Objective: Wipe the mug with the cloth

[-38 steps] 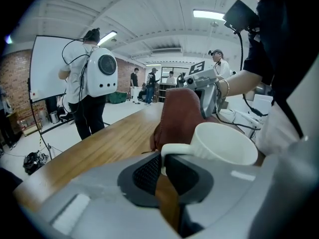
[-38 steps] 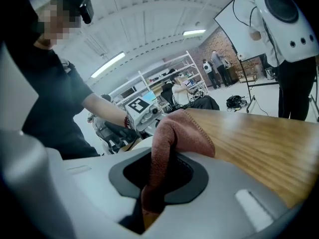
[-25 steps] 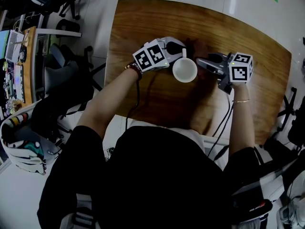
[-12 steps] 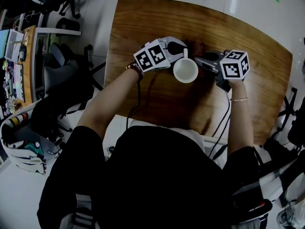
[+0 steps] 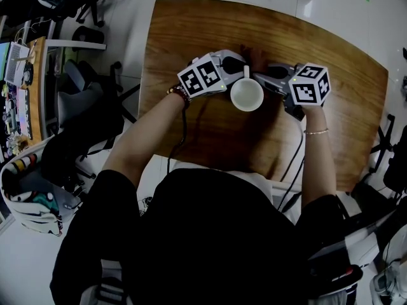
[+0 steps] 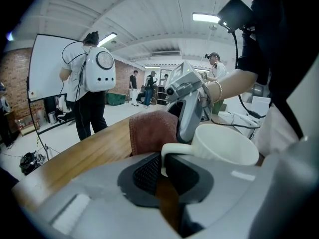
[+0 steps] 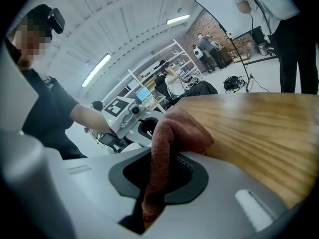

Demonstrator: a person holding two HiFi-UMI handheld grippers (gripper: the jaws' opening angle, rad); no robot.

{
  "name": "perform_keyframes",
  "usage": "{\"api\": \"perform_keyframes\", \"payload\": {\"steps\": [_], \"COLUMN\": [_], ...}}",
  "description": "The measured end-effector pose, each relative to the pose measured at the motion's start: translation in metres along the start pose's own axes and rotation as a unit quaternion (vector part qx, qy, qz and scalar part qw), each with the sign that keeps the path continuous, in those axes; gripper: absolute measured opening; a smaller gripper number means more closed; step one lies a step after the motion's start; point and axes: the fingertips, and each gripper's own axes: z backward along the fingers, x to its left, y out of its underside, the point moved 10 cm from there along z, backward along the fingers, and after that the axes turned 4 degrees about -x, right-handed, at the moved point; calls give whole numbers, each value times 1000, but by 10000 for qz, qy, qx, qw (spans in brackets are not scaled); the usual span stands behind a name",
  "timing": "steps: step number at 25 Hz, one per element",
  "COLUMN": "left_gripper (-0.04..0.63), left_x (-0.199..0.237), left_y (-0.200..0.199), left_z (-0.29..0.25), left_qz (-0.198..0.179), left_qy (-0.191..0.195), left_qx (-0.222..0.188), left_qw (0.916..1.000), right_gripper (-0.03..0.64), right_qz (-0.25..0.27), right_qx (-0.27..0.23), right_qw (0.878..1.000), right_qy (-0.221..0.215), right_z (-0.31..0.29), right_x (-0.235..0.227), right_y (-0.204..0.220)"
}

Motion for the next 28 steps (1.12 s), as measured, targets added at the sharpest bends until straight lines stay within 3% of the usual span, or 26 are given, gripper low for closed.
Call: {"api": "perform_keyframes", "payload": {"steps": [9,17,20,28], "left_gripper": [25,32,35,41], "left_x": [1,-2,-5,-15], "left_y": [1,6,12,19], "left_z": [0,9,19,38], "left_qz": [56,311,434,796], "left_qy": [-42,-341,-623,-947], "left_qx": [-24,-80,-94,-208], "left_qw": [10000,9989,9971,9921], "right_gripper": [57,57,57,55], "right_qz": [187,477,618,1204], "right_qx": [224,-311,-676,-1555], "right_qw": [9974,9888,9796,9394], "right_qy": [653,1377,1789,2809], "right_z": [-8,11,24,58], "right_x": [-6,8,21,70], "right_y": [13,20,22,28]}}
